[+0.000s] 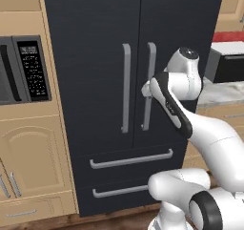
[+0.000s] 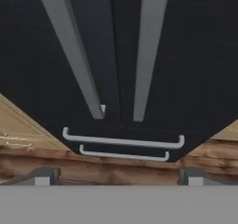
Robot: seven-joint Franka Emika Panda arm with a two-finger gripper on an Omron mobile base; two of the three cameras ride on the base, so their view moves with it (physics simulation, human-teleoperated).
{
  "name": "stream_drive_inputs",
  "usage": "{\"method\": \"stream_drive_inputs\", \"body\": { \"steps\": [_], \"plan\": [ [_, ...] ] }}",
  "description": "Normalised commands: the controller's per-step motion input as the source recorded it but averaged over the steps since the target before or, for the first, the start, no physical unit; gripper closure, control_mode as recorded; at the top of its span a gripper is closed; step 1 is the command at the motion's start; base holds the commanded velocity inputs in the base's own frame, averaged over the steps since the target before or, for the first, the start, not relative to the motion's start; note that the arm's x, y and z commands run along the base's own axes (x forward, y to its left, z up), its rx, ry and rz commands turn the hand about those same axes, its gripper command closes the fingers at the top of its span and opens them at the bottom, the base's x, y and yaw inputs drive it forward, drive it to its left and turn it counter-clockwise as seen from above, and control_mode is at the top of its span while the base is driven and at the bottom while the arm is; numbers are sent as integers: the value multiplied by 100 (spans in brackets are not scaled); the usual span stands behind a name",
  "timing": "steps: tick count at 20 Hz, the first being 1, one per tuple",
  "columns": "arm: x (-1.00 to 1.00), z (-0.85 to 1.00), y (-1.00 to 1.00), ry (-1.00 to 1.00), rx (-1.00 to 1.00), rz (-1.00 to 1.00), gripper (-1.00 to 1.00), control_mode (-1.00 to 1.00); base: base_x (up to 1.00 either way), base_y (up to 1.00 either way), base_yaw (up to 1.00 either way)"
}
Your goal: Retrieve the sausage and cheese from the fridge and place them on the cutting board on the counter.
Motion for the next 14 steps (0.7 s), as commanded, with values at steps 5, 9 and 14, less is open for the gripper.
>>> {"method": "stream_drive_inputs", "body": {
  "steps": [5, 9, 14],
  "plan": [
    [44, 11, -23, -13, 3, -2, -100, -100, 0, 0, 0],
    [58, 2, -16, 0, 1, -4, -100, -100, 0, 0, 0],
    [56, -2, 0, 0, 0, -2, -100, -100, 0, 0, 0]
  ]
}}
